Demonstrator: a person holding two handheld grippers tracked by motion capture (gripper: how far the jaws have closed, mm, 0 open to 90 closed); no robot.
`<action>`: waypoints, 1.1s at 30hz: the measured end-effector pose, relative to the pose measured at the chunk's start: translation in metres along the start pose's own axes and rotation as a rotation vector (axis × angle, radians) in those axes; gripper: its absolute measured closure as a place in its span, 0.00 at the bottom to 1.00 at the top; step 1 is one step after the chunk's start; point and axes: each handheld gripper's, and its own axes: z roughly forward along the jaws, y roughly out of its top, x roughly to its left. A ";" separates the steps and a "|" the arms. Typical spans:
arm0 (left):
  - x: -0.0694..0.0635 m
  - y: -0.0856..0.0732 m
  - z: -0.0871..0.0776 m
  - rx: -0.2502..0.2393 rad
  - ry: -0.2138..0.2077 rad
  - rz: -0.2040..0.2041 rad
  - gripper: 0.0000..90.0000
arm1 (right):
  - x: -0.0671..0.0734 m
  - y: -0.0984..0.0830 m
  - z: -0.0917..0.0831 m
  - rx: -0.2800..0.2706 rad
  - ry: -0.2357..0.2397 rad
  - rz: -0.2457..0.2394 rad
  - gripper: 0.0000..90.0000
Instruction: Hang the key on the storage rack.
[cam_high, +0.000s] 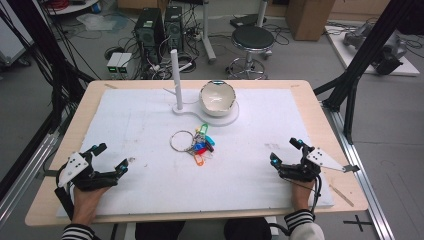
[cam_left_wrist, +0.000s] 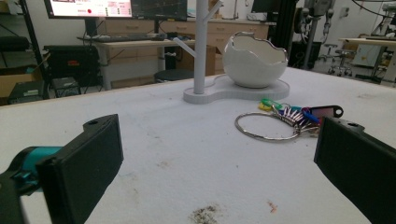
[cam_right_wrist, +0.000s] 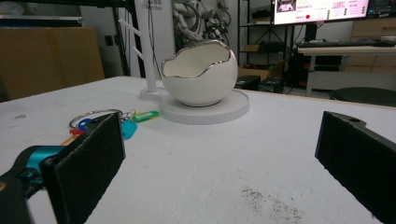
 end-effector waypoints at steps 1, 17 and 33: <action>0.000 0.000 0.000 -0.001 0.000 -0.002 0.02 | 0.000 0.000 0.000 0.002 0.000 0.001 0.01; -0.002 0.000 0.001 0.004 0.005 0.011 0.02 | 0.001 0.000 0.000 0.000 -0.002 -0.006 0.01; 0.005 0.017 0.008 0.075 0.021 -0.018 0.03 | 0.001 0.000 0.001 0.000 0.001 -0.009 0.01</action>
